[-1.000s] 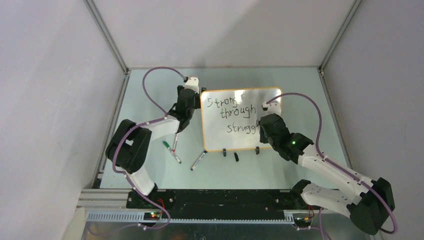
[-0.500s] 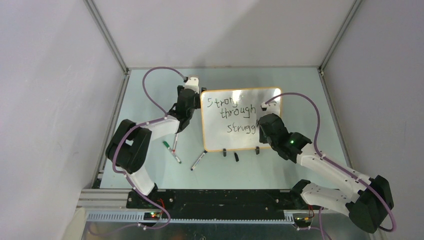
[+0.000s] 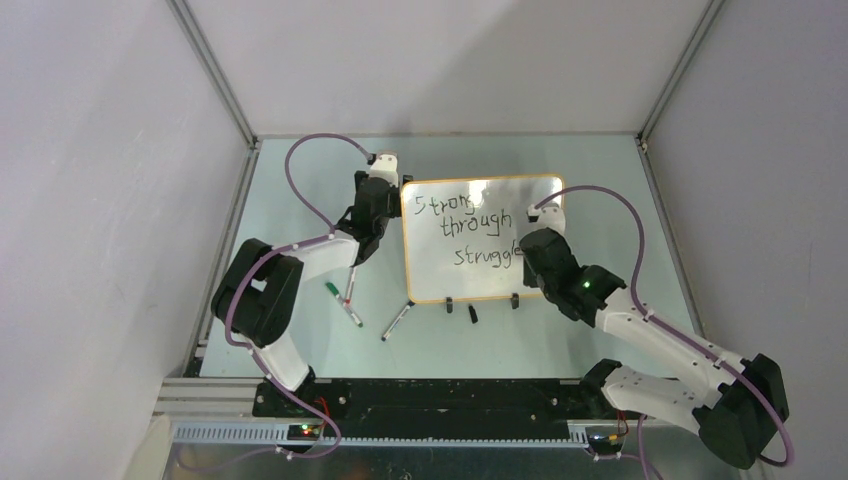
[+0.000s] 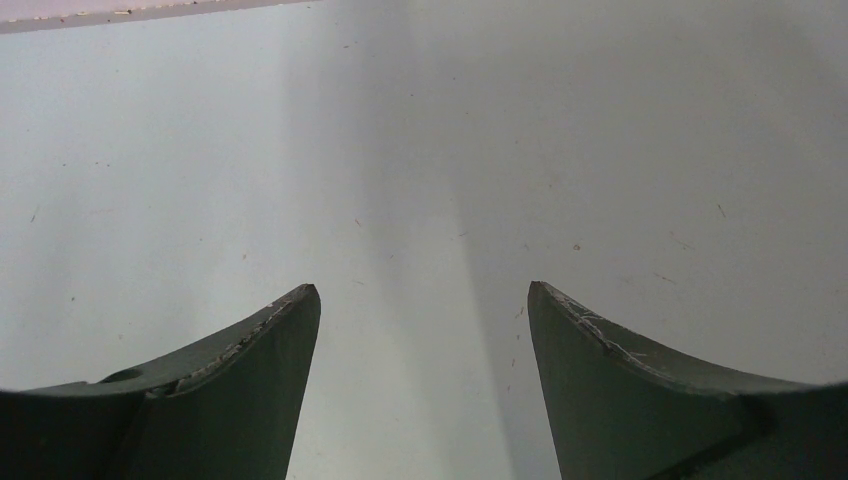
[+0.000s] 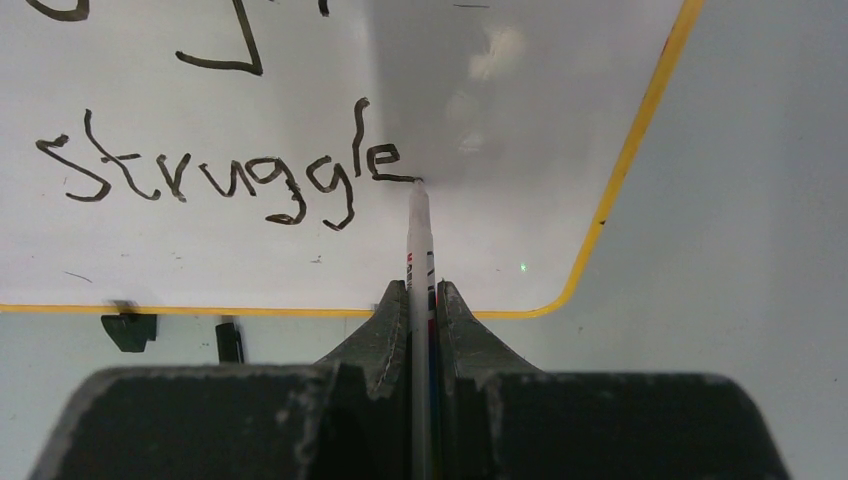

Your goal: Write a sentence on the whiteboard

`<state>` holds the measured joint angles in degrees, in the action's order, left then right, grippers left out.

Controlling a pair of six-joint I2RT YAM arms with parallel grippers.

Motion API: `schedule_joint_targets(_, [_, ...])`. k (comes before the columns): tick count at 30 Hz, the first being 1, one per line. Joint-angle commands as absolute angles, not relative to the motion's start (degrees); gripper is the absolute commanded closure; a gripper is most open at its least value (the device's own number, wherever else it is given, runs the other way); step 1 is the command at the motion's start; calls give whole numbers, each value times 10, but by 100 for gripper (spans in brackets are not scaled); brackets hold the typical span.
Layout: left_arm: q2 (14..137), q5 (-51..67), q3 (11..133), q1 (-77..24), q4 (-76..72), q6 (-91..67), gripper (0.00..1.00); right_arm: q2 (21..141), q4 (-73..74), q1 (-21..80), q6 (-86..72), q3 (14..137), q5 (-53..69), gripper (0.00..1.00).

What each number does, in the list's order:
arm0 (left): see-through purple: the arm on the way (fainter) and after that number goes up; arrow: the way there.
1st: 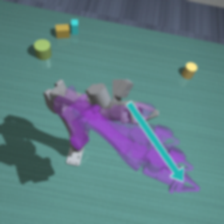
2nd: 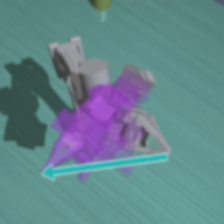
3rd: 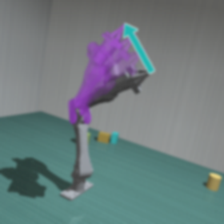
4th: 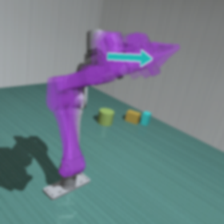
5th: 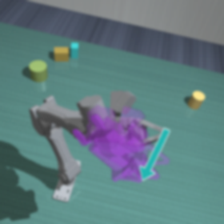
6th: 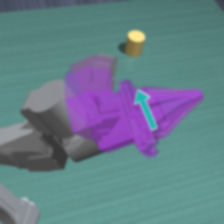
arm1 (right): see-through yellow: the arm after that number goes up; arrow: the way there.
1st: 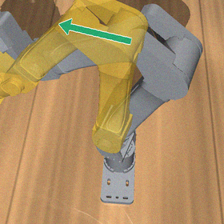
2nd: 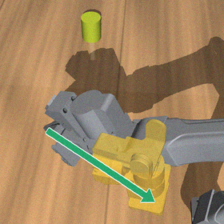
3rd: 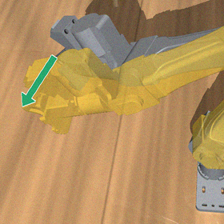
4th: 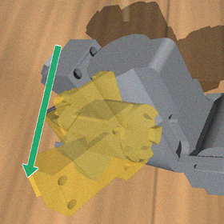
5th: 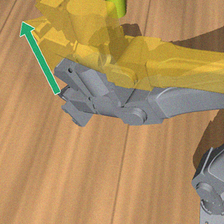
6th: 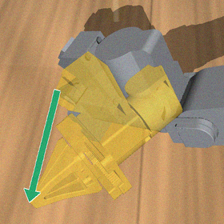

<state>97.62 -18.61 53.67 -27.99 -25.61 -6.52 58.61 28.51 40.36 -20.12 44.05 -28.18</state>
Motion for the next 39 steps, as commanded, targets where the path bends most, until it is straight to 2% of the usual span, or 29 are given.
schedule_joint_targets(1, [963,-181,533,-282,-282,-65,18,567,284,401,-212,447,-295,100])
schedule_joint_targets(10, [963,-182,533,-282,-281,-65,18,511,270,395,-207,433,-302,100])
schedule_joint_targets(39, [963,-182,533,-283,-281,-65,18,553,239,352,-198,435,-253,100])
